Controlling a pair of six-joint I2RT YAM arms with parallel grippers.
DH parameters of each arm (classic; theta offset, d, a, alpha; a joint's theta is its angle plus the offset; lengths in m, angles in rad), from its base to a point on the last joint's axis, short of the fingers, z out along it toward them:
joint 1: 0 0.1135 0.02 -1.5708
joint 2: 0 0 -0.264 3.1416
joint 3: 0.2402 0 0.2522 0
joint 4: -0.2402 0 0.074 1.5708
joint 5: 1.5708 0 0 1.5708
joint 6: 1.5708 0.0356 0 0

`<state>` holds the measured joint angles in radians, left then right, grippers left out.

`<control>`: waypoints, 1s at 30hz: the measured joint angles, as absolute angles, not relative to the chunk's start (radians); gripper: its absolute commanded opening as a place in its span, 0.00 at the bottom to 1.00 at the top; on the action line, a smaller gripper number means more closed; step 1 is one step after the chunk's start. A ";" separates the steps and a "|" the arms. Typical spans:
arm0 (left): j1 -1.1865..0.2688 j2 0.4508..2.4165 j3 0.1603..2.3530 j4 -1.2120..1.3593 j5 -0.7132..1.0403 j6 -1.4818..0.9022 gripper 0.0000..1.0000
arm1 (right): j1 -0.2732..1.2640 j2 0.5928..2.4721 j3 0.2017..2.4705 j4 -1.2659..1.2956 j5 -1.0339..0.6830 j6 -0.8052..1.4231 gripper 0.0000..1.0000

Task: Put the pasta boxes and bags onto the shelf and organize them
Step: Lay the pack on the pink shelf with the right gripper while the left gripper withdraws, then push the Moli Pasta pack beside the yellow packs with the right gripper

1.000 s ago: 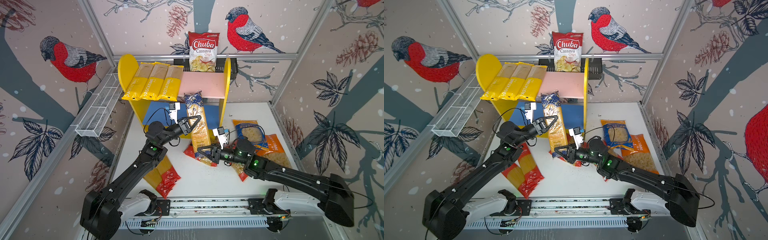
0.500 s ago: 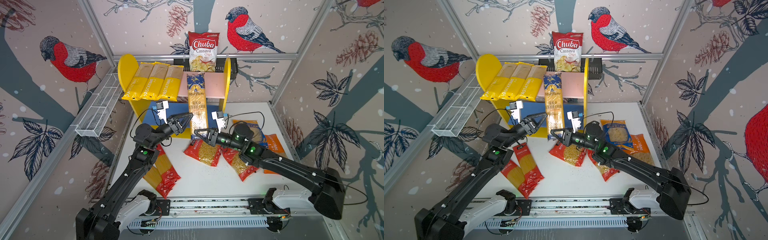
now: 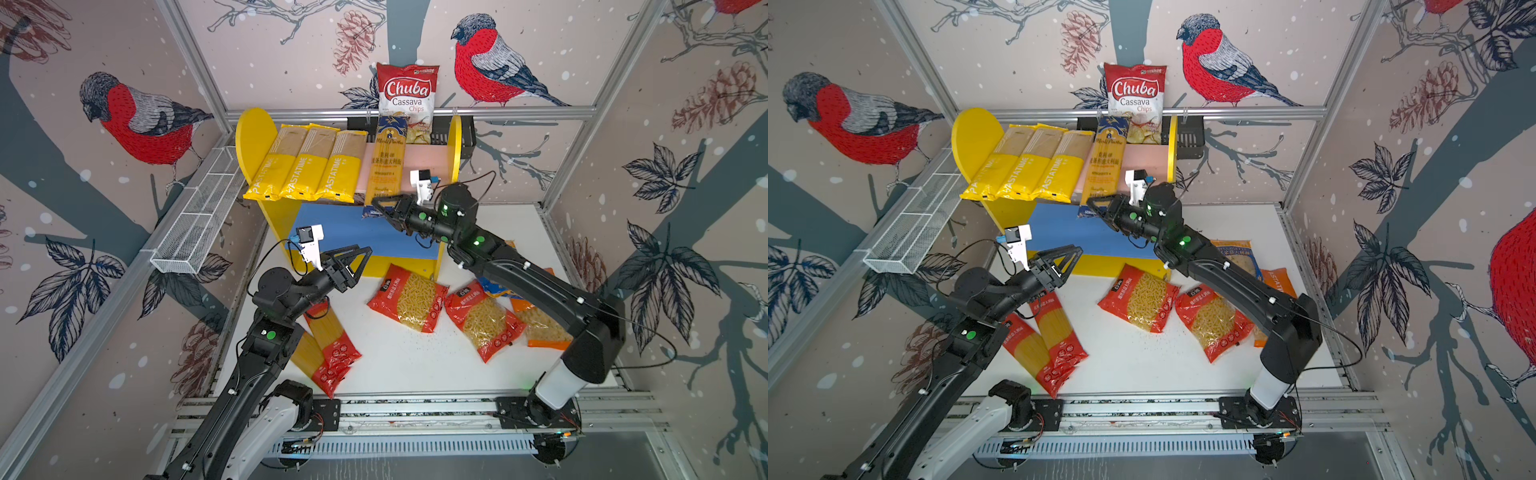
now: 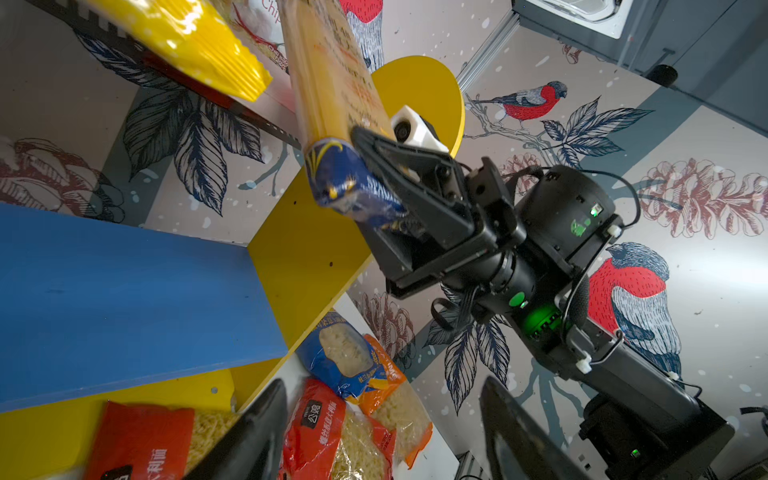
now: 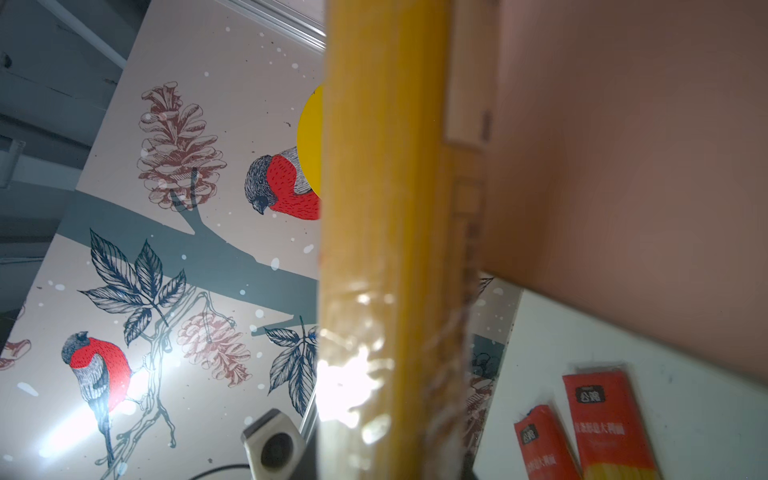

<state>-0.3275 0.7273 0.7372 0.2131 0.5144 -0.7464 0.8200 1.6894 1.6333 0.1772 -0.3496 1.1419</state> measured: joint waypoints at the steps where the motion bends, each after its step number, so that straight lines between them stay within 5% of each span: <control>1: -0.327 0.718 0.737 0.198 0.509 -0.736 0.73 | 0.820 1.707 1.657 0.172 -0.350 1.155 0.30; 5: -0.325 0.692 0.730 0.159 0.495 -0.719 0.73 | 0.826 1.756 1.722 0.164 -0.348 1.161 0.45; 9: -0.325 0.677 0.715 0.133 0.494 -0.707 0.73 | 0.835 1.758 1.733 0.163 -0.337 1.156 0.48; 20: -0.325 0.682 0.653 0.155 0.498 -0.738 0.73 | 0.836 1.702 1.670 0.139 -0.292 1.127 0.22; 30: -0.325 0.687 0.638 0.191 0.502 -0.780 0.73 | 0.832 1.785 1.769 0.121 -0.329 1.128 0.20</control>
